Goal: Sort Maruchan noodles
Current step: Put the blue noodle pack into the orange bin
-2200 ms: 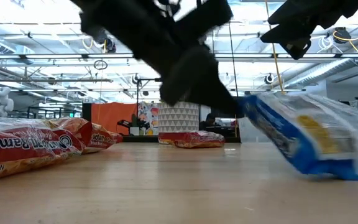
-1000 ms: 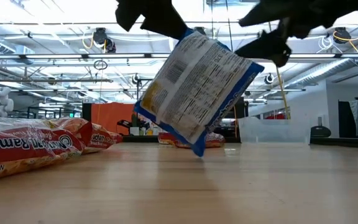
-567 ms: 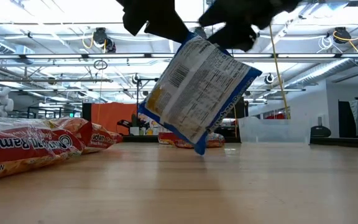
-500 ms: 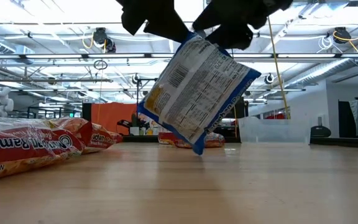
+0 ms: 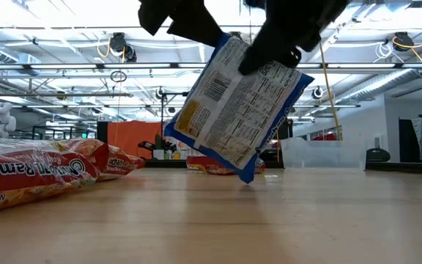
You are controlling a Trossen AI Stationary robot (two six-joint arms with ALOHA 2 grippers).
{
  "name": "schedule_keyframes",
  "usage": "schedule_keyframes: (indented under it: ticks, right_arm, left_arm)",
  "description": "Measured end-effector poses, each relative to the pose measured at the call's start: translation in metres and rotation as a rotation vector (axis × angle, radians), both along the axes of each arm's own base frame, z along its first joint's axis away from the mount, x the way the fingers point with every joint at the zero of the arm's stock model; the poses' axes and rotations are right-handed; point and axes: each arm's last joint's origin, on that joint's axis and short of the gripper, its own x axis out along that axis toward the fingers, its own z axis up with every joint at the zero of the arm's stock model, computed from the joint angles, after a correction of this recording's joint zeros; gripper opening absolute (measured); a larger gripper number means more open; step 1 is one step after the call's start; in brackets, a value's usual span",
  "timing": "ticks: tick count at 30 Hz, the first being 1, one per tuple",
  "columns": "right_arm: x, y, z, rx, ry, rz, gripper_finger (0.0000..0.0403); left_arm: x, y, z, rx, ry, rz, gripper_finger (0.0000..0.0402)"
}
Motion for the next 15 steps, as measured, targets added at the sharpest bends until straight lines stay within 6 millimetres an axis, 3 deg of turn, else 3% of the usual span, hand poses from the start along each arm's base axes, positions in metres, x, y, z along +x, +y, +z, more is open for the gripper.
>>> schedule_keyframes:
  ticks: [8,15]
  right_arm:
    - [-0.009,-0.009,-0.022,0.043,0.079,-0.012,0.0280]
    - [-0.006,-0.009,-0.021,0.028,0.055,0.063,0.0250]
  left_arm:
    - [0.000,0.000,0.000,-0.003,-0.006,0.001,0.0003]
    - [0.002,0.002,0.000,-0.008,-0.006,0.005,0.0003]
